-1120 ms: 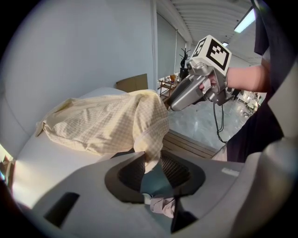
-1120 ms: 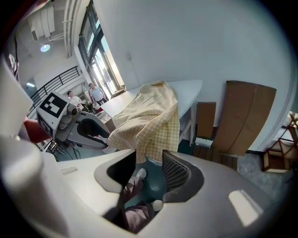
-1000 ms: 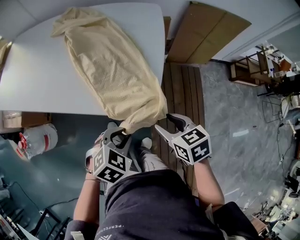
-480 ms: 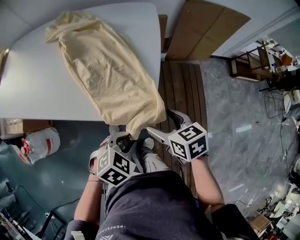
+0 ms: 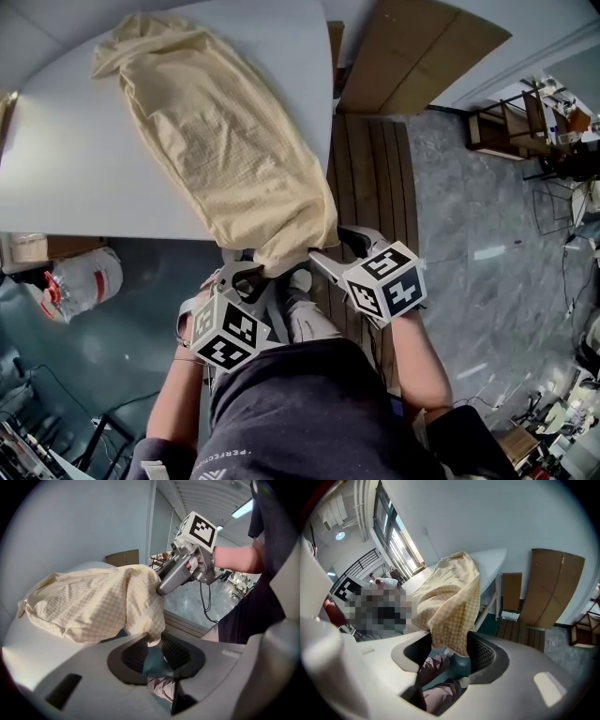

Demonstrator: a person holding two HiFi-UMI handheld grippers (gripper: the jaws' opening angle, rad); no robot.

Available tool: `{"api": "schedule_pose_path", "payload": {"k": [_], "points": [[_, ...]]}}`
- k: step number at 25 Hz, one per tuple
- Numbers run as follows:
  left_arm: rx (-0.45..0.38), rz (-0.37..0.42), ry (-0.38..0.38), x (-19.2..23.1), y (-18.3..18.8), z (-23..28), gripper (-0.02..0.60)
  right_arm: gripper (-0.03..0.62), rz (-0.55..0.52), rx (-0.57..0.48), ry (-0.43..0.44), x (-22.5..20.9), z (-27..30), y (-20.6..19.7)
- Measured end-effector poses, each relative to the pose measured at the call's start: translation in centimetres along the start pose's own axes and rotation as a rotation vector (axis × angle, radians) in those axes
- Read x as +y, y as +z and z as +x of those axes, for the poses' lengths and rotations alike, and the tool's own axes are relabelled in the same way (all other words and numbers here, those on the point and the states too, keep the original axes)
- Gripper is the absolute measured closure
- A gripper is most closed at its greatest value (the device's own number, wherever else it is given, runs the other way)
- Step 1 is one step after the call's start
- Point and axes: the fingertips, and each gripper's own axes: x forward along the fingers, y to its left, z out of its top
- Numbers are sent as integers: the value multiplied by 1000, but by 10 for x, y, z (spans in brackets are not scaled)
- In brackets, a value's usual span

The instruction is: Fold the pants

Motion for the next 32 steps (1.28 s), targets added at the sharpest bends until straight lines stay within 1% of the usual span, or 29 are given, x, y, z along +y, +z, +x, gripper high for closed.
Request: {"api": "schedule_pose_path", "payload": {"k": [2,6,7,8,14,18,20,23,28,32], "points": [[-3,7,-7,0,1,1,488,396,0,4,-7,3,-4,-1],[-9,21,-20,-2,3,2,489,519,6,0,-29,4,-11,0],[-10,23,-23,-2,3,2,489,565,4,2,-33,4,-13,0],[-9,26,-24,-3,2,2,489,579,1,4,-34,4,-16,0],[7,31,-5,-5,-10,-1,489,585,-27,17,-39,8,-35,1],[16,27,30,-2,-22,-2,483,586,-53,25,-31,14,-50,3],[8,19,38,-3,-27,-1,459,586,-66,30,-27,20,-59,3],[-17,3,24,-8,-29,3,425,586,-85,26,-10,32,-70,7],[-32,-18,-3,-20,-40,17,354,586,-68,-19,81,62,-87,14],[-67,-21,-11,-26,-39,23,321,586,-97,-15,83,76,-94,17]]}}
